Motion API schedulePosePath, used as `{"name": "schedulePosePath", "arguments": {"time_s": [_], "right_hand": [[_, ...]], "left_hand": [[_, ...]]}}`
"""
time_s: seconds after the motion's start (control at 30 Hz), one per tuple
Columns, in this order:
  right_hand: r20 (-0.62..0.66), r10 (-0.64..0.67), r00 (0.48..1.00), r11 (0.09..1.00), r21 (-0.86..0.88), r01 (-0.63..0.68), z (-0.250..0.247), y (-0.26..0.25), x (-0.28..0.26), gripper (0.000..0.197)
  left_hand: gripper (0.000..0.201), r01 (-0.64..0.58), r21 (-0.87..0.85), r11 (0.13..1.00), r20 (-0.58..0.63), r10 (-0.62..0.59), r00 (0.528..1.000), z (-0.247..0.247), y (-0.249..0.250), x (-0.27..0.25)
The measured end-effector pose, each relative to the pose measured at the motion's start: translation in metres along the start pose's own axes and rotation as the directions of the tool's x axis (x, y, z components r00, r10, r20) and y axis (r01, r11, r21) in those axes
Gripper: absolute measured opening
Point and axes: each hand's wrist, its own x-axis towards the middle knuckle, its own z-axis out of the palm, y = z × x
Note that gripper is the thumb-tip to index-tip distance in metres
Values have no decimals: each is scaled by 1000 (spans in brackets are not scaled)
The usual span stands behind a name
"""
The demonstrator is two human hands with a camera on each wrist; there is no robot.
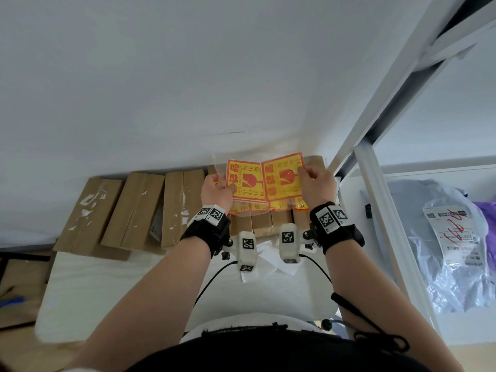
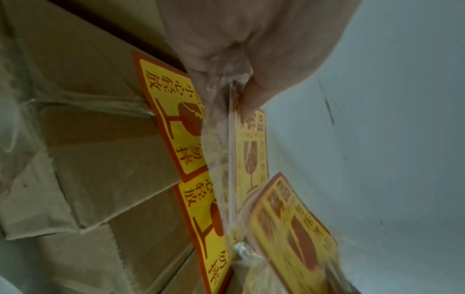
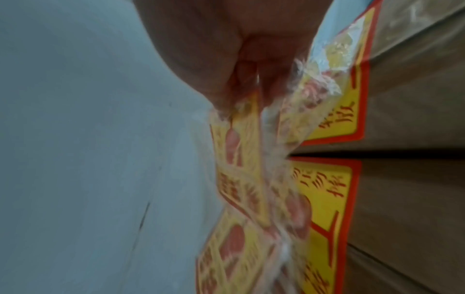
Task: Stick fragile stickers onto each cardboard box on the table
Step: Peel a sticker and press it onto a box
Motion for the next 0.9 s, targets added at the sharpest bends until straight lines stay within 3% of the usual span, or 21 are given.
{"name": "schedulePosePath", "arguments": {"time_s": [0.13,0.23,0.33,0.43,0.53,0.63,0.83,0.9], "right_hand": [[-112,-29,993,995,92,40,-8,-4,8,25],[-217,-106,970,971,189,148,-14,-17,8,22],[-231,-141,963,920,328,214,-16,-33,7,19],[-125,-131,984,841,511,177,-17,-49,2,22],[27,-151,988,746,659,96,-20,-65,-4,22],[105,-166,981,775,629,64,-17,-70,-7,13],[218,-34,975,830,550,-94,3,-46,-12,10],[221,-1,975,842,526,-118,9,-40,-11,10]], "left_hand": [[33,48,58,997,-71,-44,997,-6,-8,6],[35,69,69,995,-97,-62,993,-10,-12,5],[30,72,33,997,-85,-69,994,-11,-11,0],[27,61,40,997,-26,-60,998,-5,-5,-5],[29,71,42,997,168,-77,983,3,8,-17],[51,-19,157,987,305,-30,952,8,11,-19],[61,-215,215,953,194,174,965,-8,22,-20],[39,-267,132,955,158,246,956,-15,32,-30]]}}
